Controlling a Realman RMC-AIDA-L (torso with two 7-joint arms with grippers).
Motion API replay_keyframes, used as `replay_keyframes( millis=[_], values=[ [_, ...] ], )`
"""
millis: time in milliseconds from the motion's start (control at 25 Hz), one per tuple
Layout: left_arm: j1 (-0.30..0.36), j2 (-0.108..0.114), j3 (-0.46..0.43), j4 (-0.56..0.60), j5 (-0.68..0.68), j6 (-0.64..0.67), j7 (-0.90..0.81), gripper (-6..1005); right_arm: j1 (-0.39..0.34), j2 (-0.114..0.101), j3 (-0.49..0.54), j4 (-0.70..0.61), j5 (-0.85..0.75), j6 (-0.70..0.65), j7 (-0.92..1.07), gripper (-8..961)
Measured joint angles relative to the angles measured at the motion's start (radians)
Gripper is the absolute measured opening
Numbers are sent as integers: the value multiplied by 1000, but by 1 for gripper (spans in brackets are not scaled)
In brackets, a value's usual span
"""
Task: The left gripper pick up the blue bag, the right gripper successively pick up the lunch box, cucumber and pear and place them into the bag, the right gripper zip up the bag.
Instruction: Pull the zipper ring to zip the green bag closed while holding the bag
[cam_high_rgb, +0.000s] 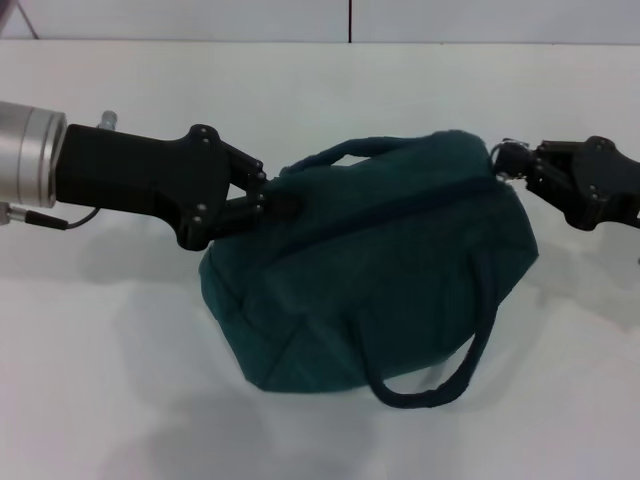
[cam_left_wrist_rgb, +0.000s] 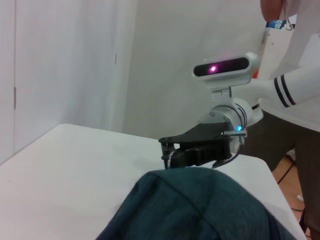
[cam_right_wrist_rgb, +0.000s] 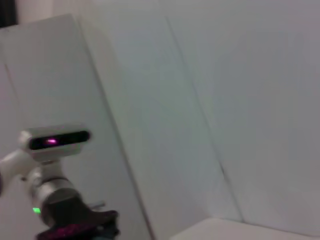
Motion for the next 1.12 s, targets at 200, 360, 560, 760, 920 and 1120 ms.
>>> replay_keyframes(
  millis=[200,360,560,760,920,1120],
  values=[
    [-2,1,0,-37,6,-13,30,51,-10,2,2,-1,0,92,-5,10],
    [-3,2,0,-45,12,-23,31,51,-11,0,-5,3,-3,148,-6,11],
    [-2,5,0,-46,15,-27,31,66,-9,10,-6,3,-32,217,-10,11],
    [-3,3,0,-46,23,-35,31,81,0,21,-18,3,-70,271,-10,11],
    [-3,2,0,-46,24,-36,31,92,22,24,-53,28,-76,318,-4,11],
    [-2,0,0,-46,24,-36,31,107,44,24,-60,53,-78,337,-4,11]
  ],
)
